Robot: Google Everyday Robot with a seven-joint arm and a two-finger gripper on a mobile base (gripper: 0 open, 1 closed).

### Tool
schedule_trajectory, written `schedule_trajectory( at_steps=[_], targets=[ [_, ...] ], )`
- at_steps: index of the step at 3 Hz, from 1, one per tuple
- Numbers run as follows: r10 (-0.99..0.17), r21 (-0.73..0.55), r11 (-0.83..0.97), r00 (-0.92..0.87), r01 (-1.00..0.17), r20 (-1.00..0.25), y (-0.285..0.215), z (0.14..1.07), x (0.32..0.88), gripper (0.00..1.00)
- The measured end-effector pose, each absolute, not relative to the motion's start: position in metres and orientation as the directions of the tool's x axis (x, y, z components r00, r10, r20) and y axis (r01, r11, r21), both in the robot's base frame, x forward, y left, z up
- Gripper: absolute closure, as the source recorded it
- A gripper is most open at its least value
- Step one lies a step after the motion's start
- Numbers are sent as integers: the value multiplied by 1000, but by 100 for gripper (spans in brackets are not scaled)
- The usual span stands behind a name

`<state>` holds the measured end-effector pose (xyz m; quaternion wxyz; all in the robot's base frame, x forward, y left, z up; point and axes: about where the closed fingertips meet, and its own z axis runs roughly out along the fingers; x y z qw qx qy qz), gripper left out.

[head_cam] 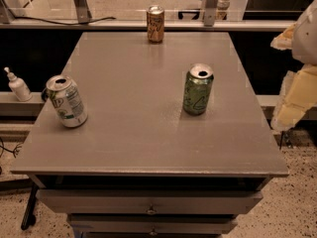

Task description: Move green can near 7up can

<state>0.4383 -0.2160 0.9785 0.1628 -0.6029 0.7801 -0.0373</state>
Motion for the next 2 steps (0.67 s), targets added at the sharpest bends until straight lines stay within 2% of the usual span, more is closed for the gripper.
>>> schedule_trajectory(
  at_steps=[1, 2],
  targets=[
    [-953, -255, 270, -220, -928, -210, -216, 979, 438, 0],
    [-923, -225, 314, -241, -922, -299, -217, 972, 448, 0]
  ],
)
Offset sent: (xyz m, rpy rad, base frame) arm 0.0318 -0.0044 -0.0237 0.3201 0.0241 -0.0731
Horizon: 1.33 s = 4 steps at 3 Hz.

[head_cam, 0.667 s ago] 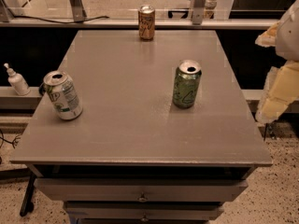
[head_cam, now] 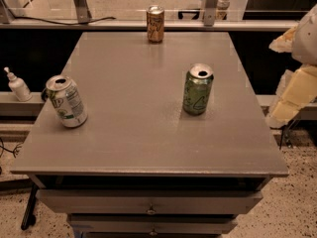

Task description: Move green can near 7up can

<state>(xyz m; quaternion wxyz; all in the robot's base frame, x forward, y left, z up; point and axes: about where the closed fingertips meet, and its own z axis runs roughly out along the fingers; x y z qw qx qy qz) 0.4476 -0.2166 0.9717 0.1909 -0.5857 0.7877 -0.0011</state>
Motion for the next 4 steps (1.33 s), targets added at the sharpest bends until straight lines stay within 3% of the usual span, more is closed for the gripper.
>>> schedule_trajectory(
  at_steps=[2, 4],
  targets=[
    [-711, -59, 411, -279, -910, -645, -209, 932, 495, 0],
    [-444, 31, 311, -174, -950, -879, -159, 900, 532, 0]
  ],
)
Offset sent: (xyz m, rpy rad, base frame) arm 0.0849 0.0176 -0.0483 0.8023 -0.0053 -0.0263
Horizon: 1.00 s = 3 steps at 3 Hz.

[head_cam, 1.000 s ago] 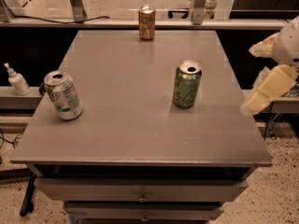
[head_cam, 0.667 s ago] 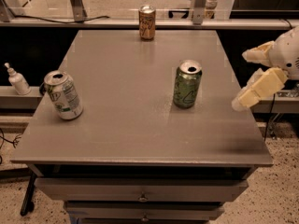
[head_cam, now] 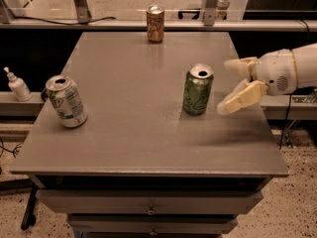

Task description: Move green can near 7up can

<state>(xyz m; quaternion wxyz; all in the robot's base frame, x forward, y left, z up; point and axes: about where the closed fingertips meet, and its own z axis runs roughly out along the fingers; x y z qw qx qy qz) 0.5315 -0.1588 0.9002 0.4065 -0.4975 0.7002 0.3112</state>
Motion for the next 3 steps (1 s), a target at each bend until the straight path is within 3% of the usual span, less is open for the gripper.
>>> schedule_trajectory(
  at_steps=[2, 3],
  targets=[
    [-313, 32, 133, -72, -991, -947, -106, 869, 543, 0],
    [-266, 15, 116, -46, -993, -963, -91, 868, 555, 19]
  ],
)
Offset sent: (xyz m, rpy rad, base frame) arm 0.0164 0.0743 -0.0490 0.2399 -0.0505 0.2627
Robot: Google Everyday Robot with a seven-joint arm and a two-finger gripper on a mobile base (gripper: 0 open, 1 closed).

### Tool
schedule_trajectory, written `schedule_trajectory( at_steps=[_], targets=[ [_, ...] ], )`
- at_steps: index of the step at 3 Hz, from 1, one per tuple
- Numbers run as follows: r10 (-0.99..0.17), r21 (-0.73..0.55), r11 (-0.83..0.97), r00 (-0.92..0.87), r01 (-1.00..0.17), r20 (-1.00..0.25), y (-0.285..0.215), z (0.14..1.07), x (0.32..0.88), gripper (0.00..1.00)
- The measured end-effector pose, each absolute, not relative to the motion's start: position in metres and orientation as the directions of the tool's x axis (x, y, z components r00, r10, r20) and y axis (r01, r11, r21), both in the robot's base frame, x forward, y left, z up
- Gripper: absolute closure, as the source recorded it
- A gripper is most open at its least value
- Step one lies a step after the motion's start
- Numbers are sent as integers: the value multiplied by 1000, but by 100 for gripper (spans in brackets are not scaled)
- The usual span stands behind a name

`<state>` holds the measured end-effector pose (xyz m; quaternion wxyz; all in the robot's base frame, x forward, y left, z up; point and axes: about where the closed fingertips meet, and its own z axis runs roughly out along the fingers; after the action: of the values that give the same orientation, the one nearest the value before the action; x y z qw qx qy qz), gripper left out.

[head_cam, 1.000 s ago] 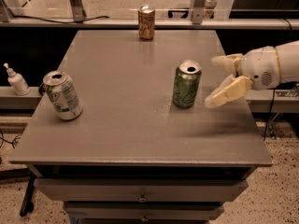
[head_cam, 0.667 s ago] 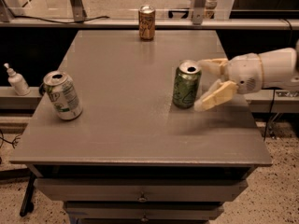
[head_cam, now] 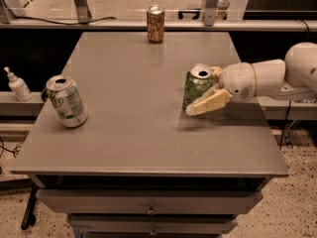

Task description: Move green can near 7up can

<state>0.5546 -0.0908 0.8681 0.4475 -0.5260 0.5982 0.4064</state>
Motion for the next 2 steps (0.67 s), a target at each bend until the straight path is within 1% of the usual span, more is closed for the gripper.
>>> schedule_trajectory(
  at_steps=[2],
  targets=[
    [-237, 15, 182, -58, -983, -970, -88, 888, 575, 65]
  ],
)
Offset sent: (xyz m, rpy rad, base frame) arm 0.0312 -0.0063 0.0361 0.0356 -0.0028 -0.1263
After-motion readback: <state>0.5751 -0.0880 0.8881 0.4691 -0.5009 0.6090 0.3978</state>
